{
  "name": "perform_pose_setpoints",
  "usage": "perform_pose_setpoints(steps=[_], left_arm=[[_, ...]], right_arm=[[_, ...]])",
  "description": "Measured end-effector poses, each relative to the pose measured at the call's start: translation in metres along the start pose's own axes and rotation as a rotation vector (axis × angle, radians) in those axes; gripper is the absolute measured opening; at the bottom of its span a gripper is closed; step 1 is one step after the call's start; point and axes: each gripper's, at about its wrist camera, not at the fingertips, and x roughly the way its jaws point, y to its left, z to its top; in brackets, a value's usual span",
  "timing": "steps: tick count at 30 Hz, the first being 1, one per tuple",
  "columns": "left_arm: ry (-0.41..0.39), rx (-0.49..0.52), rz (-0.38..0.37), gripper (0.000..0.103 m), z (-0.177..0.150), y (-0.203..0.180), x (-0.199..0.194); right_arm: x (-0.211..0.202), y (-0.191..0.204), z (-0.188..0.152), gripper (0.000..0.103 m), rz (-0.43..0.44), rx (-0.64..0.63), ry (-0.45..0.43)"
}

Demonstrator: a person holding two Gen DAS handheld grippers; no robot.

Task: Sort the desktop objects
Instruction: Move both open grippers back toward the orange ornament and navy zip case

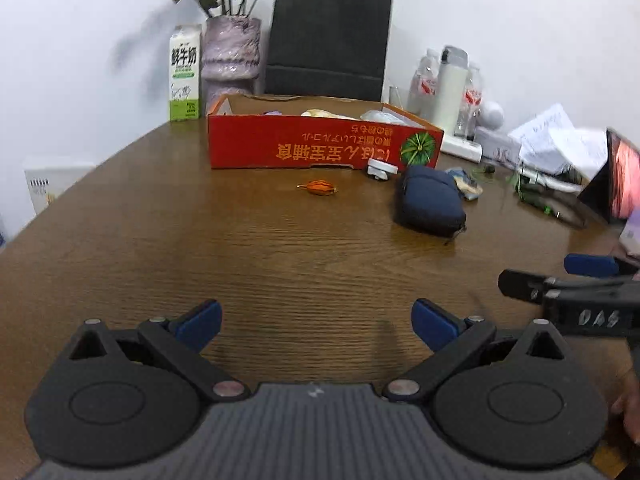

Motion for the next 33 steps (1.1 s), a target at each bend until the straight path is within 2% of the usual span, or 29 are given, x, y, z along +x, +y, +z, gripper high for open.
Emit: perform_pose_setpoints(steps=[2,5,8,14,18,20,23,27,30,33], left_arm=[[0.018,0.025,0.018,0.103,-0.001,-0.005,0.003],[0.019,0.047,0.024,0.103,-0.001,-0.009,0.004],[0.031,0.044,0.025,0.103,-0.001,-0.009,0.006],[0.044,0.032,0.036,0.103,0.002,-0.007,0.008],[-0.005,0.032,0.021,0.103,0.015,-0.003,0.01],[-0.025,0.024,0.039,0.103,0.026,0.001,0.02],[-0.034,-0.013,0.06,0.099,0.041,0.011,0.04],[-0.022,-0.067,0.041,0.087,0.063,0.026,0.066],[0.01,-0.098,-0.004,0.075,0.08,0.031,0.094],[0.012,-0.093,-0.049,0.074,0.092,0.028,0.118]], right_arm=[[0.001,-0.006,-0.002,0.096,0.023,0.041,0.005],[-0.004,-0.012,-0.004,0.096,0.021,0.079,-0.04],[-0.003,-0.017,-0.005,0.096,0.055,0.107,-0.036],[-0.002,-0.021,-0.004,0.096,0.058,0.132,-0.033],[0.017,-0.033,0.011,0.096,0.075,0.215,0.062],[0.033,-0.036,0.026,0.096,0.092,0.247,0.089],[0.056,-0.033,0.05,0.096,0.114,0.258,0.087],[0.097,-0.02,0.085,0.096,0.126,0.252,0.091],[0.127,-0.011,0.101,0.096,0.072,0.234,0.101],[0.153,-0.009,0.104,0.095,0.025,0.267,0.162]])
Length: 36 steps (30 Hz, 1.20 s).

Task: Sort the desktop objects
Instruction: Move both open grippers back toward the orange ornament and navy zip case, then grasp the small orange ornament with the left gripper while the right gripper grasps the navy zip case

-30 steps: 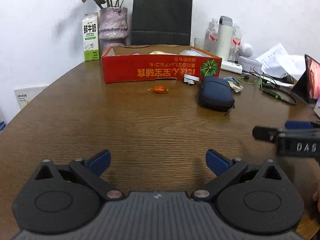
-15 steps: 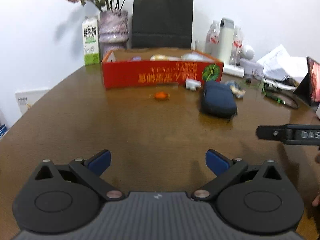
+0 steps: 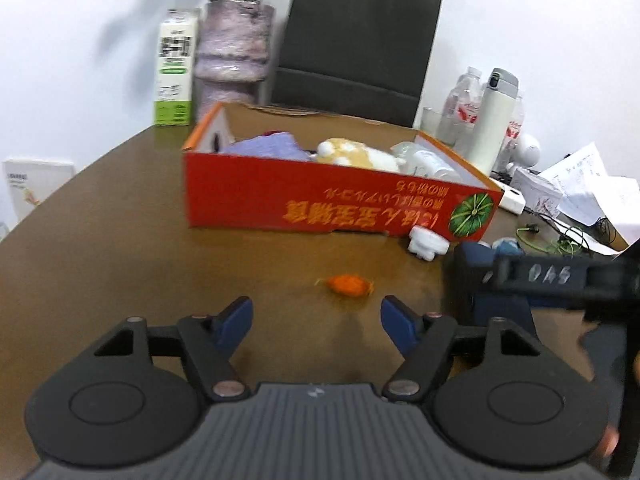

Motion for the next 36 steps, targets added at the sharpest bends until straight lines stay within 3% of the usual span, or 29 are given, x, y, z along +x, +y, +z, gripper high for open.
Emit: perform_pose_setpoints(steps=[5,7,9,12,17,28,36], left_arm=[[0.0,0.047,-0.031,0.073,0.007,-0.012,0.026],[0.005,0.069,-0.038,0.067,0.01,-0.016,0.034],[0.025,0.091,-0.032,0.062,0.011,-0.019,0.042],[0.041,0.119,-0.016,0.045,0.008,-0.023,0.045],[0.047,0.143,0.011,0.042,0.004,-0.025,0.037],[0.003,0.065,0.009,0.042,-0.041,-0.007,-0.08],[-0.02,0.047,-0.018,0.042,-0.061,-0.009,-0.13]], right_arm=[[0.006,0.004,-0.007,0.077,-0.024,-0.079,-0.033],[0.002,-0.002,-0.009,0.073,0.006,-0.113,-0.033],[-0.004,-0.007,-0.011,0.072,0.017,-0.13,-0.024],[-0.013,-0.012,-0.016,0.072,0.024,-0.153,-0.016],[-0.031,-0.006,-0.03,0.064,0.026,-0.205,-0.017],[-0.108,0.011,-0.091,0.062,0.104,-0.311,-0.044],[-0.168,0.016,-0.12,0.062,0.112,-0.339,-0.098]])
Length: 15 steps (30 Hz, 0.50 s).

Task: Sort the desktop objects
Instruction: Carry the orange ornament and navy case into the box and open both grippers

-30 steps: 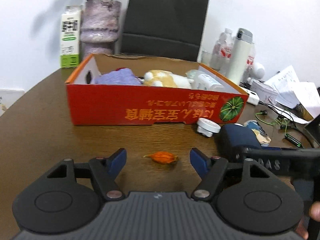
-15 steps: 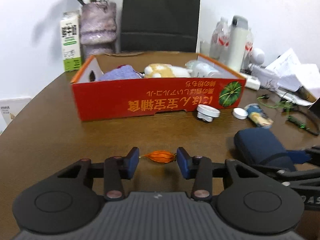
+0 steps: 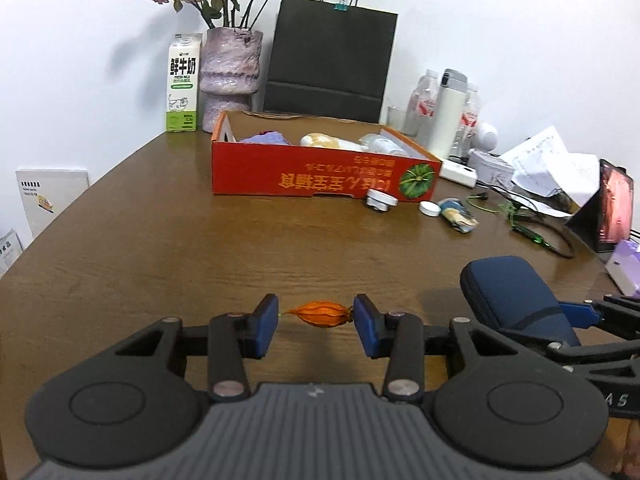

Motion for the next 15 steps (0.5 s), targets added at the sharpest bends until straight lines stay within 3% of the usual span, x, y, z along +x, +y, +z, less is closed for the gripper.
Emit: perform_pose_setpoints(steps=[8,15], left_arm=[[-0.028,0.019,-0.024,0.042,0.001,-0.008,-0.013],[-0.093,0.026,0.001,0.042,0.058,0.006,0.011]], right_arm=[[-0.02,-0.003,0.002,0.062,0.002,0.043,-0.05],[-0.015,-0.029,0.057,0.061,0.019,0.077,-0.132]])
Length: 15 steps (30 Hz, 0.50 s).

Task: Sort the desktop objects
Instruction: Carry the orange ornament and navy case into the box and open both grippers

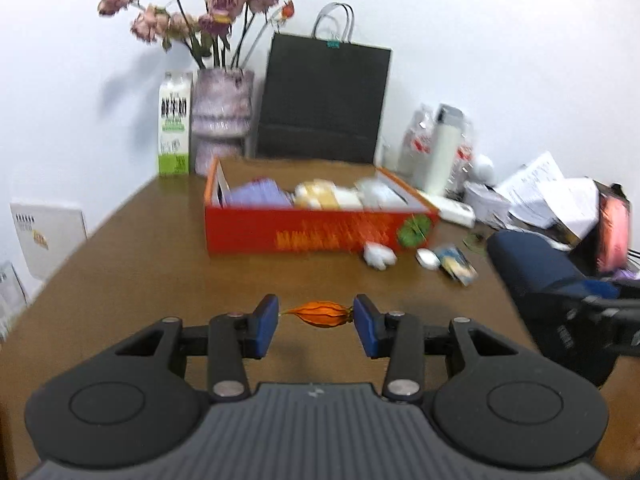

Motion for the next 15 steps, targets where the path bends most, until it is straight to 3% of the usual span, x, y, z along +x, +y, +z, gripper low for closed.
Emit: perform_pose_setpoints(steps=[4,6,8,12,15], left_arm=[[-0.035,-0.005,0.006,0.042,0.056,0.016,0.039],[-0.062,0.016,0.046,0.042,0.082,0.023,0.066],[-0.037,0.008,0.09,0.042,0.102,0.033,0.102],[0.077,0.005,0.139,0.042,0.121,0.046,0.175],[0.162,0.0,0.183,0.042,0.127,0.054,0.223]], right_arm=[[0.041,-0.013,0.059,0.061,0.038,-0.004,-0.034],[0.074,-0.02,0.092,0.061,0.066,0.002,-0.03],[0.117,-0.023,0.122,0.061,0.055,-0.014,-0.004],[0.207,-0.018,0.154,0.061,-0.084,-0.14,0.092],[0.265,-0.007,0.156,0.061,-0.214,-0.29,0.173]])
